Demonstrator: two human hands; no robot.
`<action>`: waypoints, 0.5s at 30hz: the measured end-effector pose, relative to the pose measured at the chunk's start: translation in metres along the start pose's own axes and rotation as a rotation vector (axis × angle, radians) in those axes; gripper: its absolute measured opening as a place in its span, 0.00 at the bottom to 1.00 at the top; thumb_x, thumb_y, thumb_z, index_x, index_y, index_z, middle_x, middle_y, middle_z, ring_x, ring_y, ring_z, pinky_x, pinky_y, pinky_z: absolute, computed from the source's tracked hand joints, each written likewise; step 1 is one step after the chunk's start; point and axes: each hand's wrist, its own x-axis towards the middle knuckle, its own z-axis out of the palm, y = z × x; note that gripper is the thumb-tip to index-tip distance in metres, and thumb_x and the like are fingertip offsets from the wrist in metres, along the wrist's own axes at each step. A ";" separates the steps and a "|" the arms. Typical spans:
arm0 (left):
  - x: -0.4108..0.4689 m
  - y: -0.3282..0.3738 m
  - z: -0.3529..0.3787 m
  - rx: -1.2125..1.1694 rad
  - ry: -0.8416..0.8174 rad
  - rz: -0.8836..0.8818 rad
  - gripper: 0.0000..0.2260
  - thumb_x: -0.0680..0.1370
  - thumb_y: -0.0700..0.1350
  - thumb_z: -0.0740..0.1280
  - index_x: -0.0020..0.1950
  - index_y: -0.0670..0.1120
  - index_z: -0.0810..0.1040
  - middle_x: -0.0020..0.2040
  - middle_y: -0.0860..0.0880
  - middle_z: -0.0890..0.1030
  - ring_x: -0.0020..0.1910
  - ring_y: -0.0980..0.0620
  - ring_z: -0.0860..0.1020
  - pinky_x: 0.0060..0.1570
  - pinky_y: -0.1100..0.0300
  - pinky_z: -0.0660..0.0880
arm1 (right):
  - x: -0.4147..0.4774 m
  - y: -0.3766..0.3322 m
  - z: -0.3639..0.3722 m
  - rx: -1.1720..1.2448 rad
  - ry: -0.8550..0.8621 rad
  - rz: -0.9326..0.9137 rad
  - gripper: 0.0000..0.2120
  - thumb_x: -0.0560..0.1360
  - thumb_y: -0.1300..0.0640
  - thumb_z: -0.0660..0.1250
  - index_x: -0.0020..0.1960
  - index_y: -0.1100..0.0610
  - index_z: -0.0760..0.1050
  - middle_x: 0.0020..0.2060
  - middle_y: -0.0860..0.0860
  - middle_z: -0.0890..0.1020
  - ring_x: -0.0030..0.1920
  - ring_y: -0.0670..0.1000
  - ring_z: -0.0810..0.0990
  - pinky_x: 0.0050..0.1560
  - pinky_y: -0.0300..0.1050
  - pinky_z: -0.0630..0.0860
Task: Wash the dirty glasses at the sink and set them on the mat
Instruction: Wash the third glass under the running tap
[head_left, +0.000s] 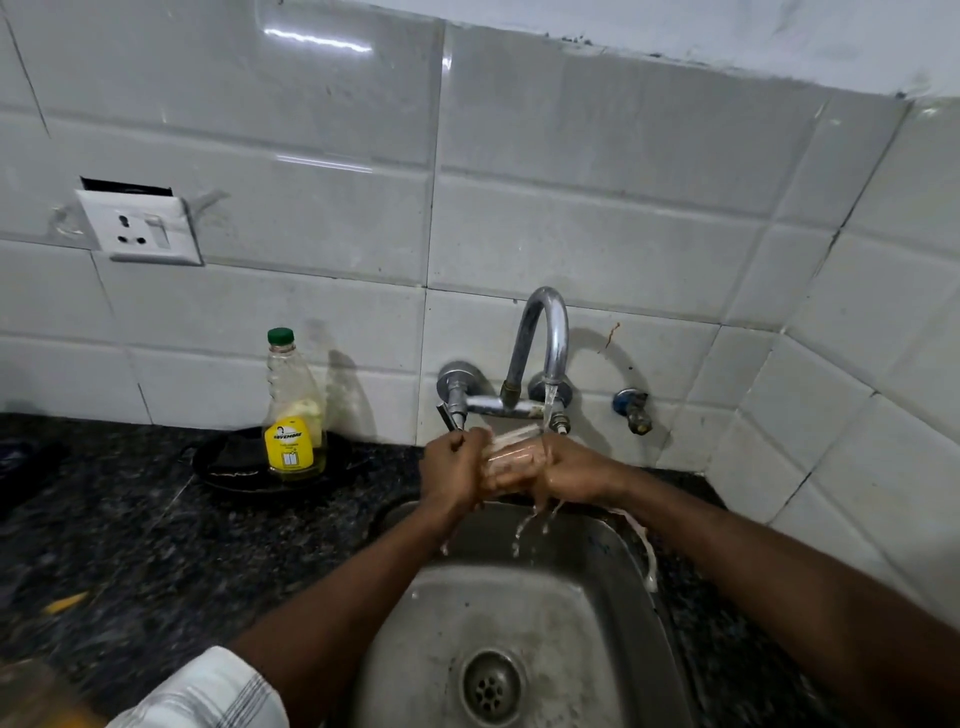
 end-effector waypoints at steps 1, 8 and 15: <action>0.000 0.004 -0.001 -0.026 -0.042 -0.116 0.15 0.81 0.51 0.61 0.48 0.41 0.80 0.42 0.39 0.83 0.30 0.47 0.78 0.21 0.62 0.70 | -0.002 -0.006 -0.001 -0.045 -0.016 -0.040 0.14 0.73 0.67 0.66 0.57 0.56 0.81 0.51 0.48 0.84 0.51 0.35 0.80 0.53 0.31 0.74; -0.002 -0.004 0.000 -0.023 0.175 0.071 0.21 0.71 0.62 0.63 0.46 0.45 0.82 0.41 0.44 0.84 0.39 0.43 0.82 0.37 0.50 0.80 | 0.004 0.016 0.008 0.061 0.013 0.011 0.24 0.68 0.76 0.62 0.62 0.62 0.78 0.54 0.53 0.84 0.57 0.47 0.82 0.52 0.47 0.80; 0.003 0.005 -0.007 -0.037 -0.250 -0.424 0.19 0.80 0.55 0.58 0.54 0.41 0.76 0.42 0.40 0.81 0.30 0.48 0.76 0.25 0.60 0.70 | -0.002 0.018 0.012 -0.183 -0.082 -0.128 0.30 0.64 0.75 0.60 0.64 0.59 0.77 0.58 0.55 0.82 0.59 0.47 0.79 0.60 0.45 0.76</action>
